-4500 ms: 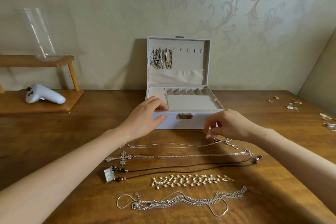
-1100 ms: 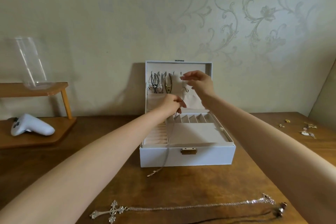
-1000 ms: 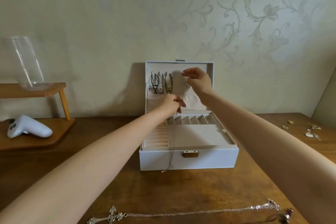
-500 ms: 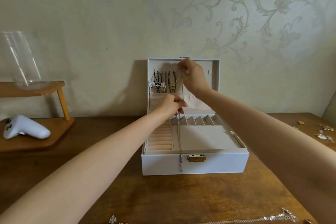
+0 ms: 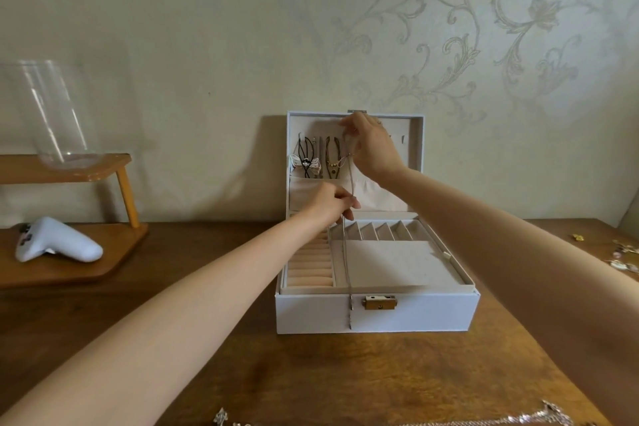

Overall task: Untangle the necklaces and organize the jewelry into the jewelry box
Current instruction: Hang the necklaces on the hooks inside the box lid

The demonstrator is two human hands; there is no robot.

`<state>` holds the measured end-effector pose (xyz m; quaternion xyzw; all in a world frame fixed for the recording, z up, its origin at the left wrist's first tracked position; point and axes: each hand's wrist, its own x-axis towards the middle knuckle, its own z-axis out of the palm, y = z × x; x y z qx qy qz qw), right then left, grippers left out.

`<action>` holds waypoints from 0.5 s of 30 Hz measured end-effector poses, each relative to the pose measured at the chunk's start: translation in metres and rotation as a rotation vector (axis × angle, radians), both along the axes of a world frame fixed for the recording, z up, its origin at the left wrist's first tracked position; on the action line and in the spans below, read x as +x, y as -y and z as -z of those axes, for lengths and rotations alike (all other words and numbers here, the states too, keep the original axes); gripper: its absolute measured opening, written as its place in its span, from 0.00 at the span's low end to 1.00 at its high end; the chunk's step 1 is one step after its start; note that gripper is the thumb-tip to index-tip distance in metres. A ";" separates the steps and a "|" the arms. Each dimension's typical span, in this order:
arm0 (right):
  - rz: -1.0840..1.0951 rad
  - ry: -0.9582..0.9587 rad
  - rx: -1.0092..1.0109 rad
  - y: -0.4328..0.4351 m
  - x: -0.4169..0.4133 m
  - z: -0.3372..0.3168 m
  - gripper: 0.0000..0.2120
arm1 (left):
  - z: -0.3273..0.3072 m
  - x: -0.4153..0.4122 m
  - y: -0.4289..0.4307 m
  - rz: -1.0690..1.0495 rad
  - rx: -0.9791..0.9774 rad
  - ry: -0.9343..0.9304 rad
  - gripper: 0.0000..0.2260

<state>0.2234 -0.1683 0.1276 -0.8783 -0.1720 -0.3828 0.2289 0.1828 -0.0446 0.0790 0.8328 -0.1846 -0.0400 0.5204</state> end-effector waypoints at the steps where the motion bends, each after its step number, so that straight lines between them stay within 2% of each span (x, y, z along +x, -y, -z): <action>1: 0.000 -0.006 -0.006 0.000 0.001 0.000 0.15 | 0.001 -0.001 -0.001 0.004 0.016 0.001 0.11; 4: -0.021 -0.037 0.050 0.001 -0.002 0.000 0.19 | 0.006 -0.004 -0.003 0.031 0.100 0.023 0.10; 6: -0.023 -0.026 0.189 0.000 -0.012 0.003 0.21 | 0.010 -0.007 -0.005 0.063 0.153 0.051 0.09; 9: 0.093 -0.039 0.400 0.001 -0.033 0.016 0.15 | 0.013 -0.015 -0.007 0.067 0.314 0.180 0.09; 11: 0.158 -0.225 0.481 -0.001 -0.045 0.024 0.07 | 0.010 -0.020 -0.009 0.060 0.457 0.305 0.09; 14: 0.110 -0.643 0.526 -0.009 -0.060 0.032 0.13 | 0.005 -0.029 -0.008 0.061 0.566 0.429 0.10; 15: 0.087 -0.751 0.568 -0.012 -0.063 0.034 0.12 | 0.003 -0.032 -0.008 0.066 0.571 0.453 0.10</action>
